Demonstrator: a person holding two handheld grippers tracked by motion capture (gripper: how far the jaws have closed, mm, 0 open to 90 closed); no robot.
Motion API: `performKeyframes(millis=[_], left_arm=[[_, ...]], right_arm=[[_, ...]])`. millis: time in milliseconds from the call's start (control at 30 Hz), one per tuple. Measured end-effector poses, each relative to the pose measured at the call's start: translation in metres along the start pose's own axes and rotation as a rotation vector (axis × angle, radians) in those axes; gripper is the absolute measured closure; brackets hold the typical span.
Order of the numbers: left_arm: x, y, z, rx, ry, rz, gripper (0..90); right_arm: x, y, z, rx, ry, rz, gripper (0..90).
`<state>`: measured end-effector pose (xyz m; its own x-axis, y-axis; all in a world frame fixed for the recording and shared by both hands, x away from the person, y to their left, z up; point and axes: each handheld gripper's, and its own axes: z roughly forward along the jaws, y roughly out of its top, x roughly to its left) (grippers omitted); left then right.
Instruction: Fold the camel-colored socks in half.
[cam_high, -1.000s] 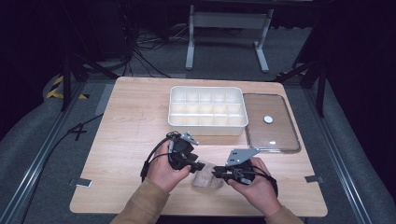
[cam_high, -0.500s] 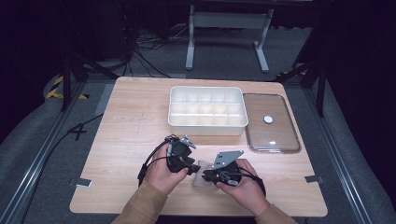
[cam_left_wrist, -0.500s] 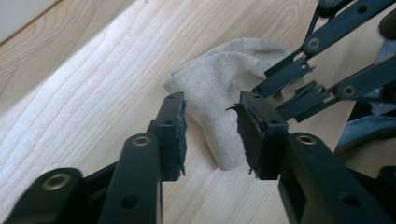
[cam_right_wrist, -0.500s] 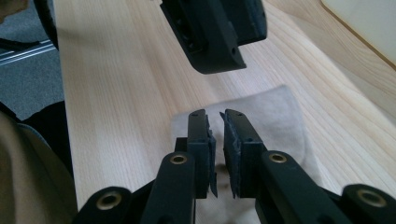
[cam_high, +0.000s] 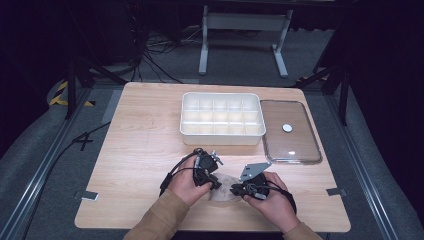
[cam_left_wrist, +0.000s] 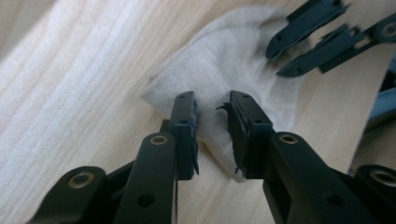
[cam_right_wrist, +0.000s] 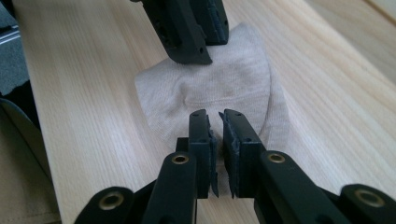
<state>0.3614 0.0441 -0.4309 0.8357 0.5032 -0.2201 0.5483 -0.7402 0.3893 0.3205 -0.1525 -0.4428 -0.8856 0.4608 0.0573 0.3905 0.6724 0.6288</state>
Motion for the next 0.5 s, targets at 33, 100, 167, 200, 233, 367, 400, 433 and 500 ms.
performKeyframes(millis=[33, 100, 167, 200, 233, 367, 400, 433, 500], left_arm=[[0.000, 0.000, 0.000, 0.000, 0.000, 0.000, 72.1], [0.000, 0.001, 0.006, 0.025, 0.013, 0.006, 72.2], [0.000, 0.002, 0.010, 0.037, 0.023, 0.003, 72.6], [0.000, 0.002, 0.012, 0.042, 0.025, 0.006, 72.7], [0.000, 0.002, 0.013, 0.046, 0.028, 0.007, 72.9], [0.000, 0.001, 0.013, 0.046, 0.025, -0.002, 72.8], [0.000, 0.001, 0.012, 0.047, 0.023, -0.001, 72.5], [0.000, 0.001, 0.012, 0.045, 0.021, -0.001, 72.1], [0.000, 0.001, 0.011, 0.042, 0.017, 0.001, 70.3]], right_arm=[[0.000, 0.000, 0.000, 0.000, 0.000, 0.000, 82.0], [-0.002, -0.004, 0.002, 0.015, -0.003, 0.005, 81.5], [-0.005, -0.008, 0.005, 0.016, -0.004, 0.010, 81.3], [-0.006, -0.009, 0.005, 0.013, 0.002, 0.018, 81.2], [-0.007, -0.010, 0.006, 0.007, 0.007, 0.023, 81.3], [-0.011, -0.012, 0.005, 0.004, 0.005, 0.020, 80.3], [-0.012, -0.013, 0.005, 0.002, -0.001, 0.015, 79.9], [-0.012, -0.013, 0.004, 0.003, -0.006, 0.014, 79.7], [-0.013, -0.013, 0.003, 0.006, -0.008, 0.012, 79.3]])
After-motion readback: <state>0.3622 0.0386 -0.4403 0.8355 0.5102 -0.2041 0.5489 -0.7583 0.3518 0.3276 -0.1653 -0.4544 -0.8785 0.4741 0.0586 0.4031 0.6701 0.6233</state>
